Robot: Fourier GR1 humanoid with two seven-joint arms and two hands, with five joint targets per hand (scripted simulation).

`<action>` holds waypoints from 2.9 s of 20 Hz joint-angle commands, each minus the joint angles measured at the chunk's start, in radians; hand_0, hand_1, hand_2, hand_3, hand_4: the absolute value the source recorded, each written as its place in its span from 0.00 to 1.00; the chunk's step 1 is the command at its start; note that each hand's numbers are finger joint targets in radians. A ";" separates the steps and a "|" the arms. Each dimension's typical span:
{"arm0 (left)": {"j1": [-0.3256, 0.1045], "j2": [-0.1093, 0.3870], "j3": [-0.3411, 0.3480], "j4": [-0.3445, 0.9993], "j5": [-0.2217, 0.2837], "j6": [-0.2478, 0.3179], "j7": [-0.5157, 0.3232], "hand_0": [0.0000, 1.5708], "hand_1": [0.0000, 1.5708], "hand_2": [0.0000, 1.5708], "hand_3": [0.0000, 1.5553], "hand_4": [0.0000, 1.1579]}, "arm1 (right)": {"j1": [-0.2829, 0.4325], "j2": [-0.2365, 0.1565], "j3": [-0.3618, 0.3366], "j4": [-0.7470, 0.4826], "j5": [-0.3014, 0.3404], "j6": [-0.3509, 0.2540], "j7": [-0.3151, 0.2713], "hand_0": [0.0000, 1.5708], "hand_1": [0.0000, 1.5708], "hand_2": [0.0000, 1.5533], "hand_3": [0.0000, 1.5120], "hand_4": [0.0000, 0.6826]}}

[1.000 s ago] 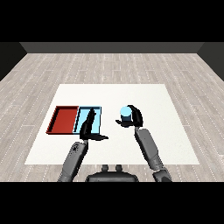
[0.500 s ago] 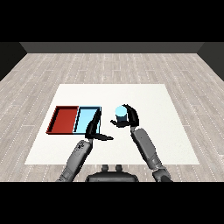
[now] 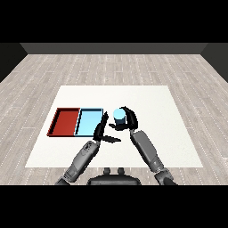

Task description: Pick the blue can and put it in the blue box

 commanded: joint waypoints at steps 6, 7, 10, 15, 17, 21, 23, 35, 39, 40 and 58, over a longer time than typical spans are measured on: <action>-0.029 0.000 -0.086 0.068 0.093 0.035 -0.046 0.00 0.00 0.00 0.00 0.00 | -0.018 0.000 -0.018 -0.006 -0.008 0.051 0.018 0.92 0.92 0.94 0.91 0.83; -0.080 0.000 -0.075 0.100 0.110 0.040 -0.038 0.00 0.00 0.00 0.00 0.00 | -0.012 0.000 0.041 0.086 -0.054 0.017 -0.101 0.92 0.92 0.94 0.91 0.82; -0.144 0.000 -0.032 0.231 0.160 -0.007 -0.092 0.00 0.00 0.00 0.00 0.00 | 0.044 0.000 0.071 -0.063 -0.016 -0.005 -0.003 0.91 0.91 0.94 0.91 0.81; -0.211 0.000 -0.061 0.262 0.211 0.047 -0.078 0.00 0.00 0.00 0.00 0.00 | -0.058 0.000 0.037 0.044 -0.050 0.008 -0.018 0.90 0.90 0.94 0.90 0.82; -0.132 0.000 -0.031 0.159 0.111 0.014 -0.033 0.00 0.00 0.00 0.00 0.00 | -0.017 0.000 0.069 0.017 -0.069 -0.004 -0.062 0.90 0.90 0.94 0.90 0.82; -0.209 0.000 -0.117 0.264 0.222 0.073 -0.064 0.00 0.00 0.00 0.00 0.00 | -0.007 0.000 0.079 0.075 -0.064 0.015 -0.123 0.91 0.91 0.94 0.91 0.81; -0.211 0.000 -0.150 0.211 0.227 0.123 -0.013 0.00 0.00 0.00 0.00 0.00 | 0.008 0.000 0.149 0.013 -0.071 -0.055 -0.069 0.91 0.91 0.94 0.92 0.80; -0.296 0.000 -0.177 0.283 0.302 0.140 -0.045 0.00 0.00 0.00 0.00 0.00 | -0.071 0.000 0.155 0.020 -0.102 -0.074 -0.023 0.93 0.93 0.94 0.91 0.77; -0.293 0.000 -0.159 0.296 0.240 0.124 -0.055 0.00 0.00 0.00 0.00 0.00 | -0.019 0.000 0.192 -0.033 -0.062 -0.086 -0.001 0.91 0.91 0.93 0.89 0.75; -0.251 0.000 -0.221 0.226 0.265 0.174 -0.041 0.00 0.00 0.00 0.00 0.00 | -0.023 0.000 0.166 -0.065 -0.043 -0.049 0.041 0.92 0.92 0.93 0.89 0.73; -0.264 0.034 -0.167 0.221 0.219 0.331 0.079 1.00 1.00 0.99 0.94 0.98 | -0.017 -0.001 0.194 0.044 -0.139 -0.062 -0.111 0.91 0.91 0.94 0.91 0.78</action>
